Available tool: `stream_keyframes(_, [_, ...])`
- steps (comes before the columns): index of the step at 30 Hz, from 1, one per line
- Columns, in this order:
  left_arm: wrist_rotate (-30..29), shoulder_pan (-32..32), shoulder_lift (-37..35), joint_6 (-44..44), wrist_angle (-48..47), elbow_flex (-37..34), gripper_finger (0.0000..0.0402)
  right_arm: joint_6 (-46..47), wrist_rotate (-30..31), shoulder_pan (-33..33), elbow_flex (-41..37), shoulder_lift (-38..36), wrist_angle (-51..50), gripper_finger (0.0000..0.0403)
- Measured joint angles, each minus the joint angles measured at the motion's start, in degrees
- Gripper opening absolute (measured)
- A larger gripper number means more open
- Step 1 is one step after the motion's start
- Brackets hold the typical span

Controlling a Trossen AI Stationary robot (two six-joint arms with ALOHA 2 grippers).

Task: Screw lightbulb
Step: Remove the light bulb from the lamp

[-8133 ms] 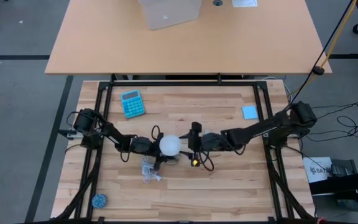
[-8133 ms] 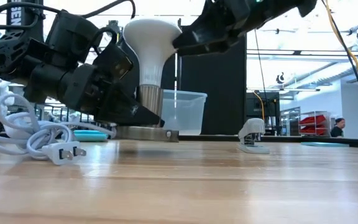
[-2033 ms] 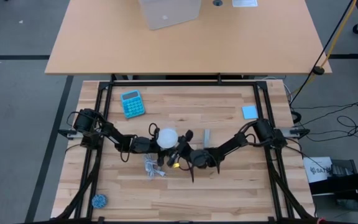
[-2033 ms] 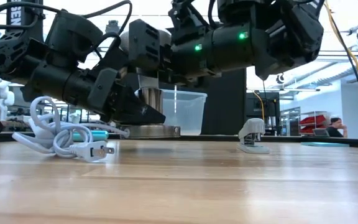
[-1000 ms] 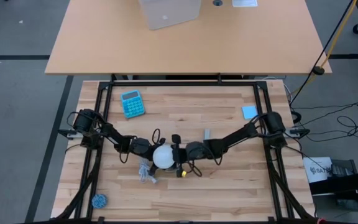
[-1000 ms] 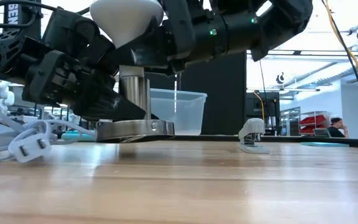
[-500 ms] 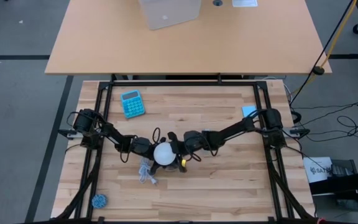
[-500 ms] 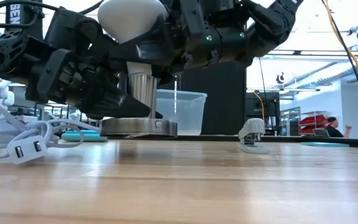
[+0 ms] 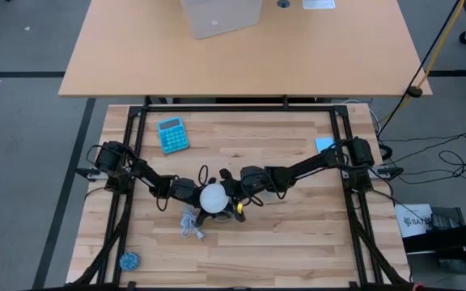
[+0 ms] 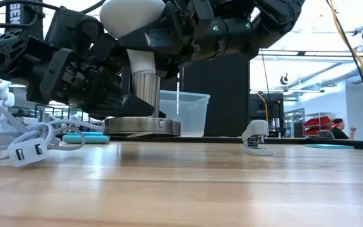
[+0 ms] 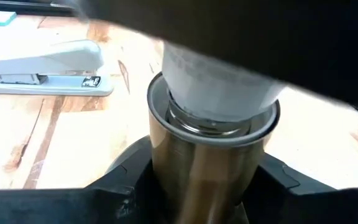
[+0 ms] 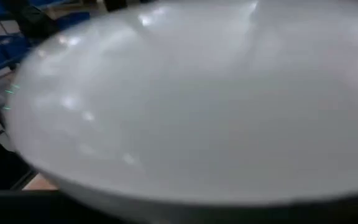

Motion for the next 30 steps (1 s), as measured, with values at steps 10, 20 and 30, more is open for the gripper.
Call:
stream_keyframes(10, [0.0,0.0,0.0,0.1,-0.6,-0.1,0.0177,-0.5,2.6,-0.3,0.0,-3.3,-7.8,0.0208])
stream_keyframes(20, [0.3,0.6,0.0,0.1,-0.5,-0.1,0.0177,-2.7,4.6,-0.2,-0.1,-9.6,-20.4,0.0209])
stream_keyframes(30, [0.4,0.5,0.1,0.1,-1.1,-0.2,0.0177,-3.4,4.5,-0.2,-0.1,-11.1,-23.5,0.0209])
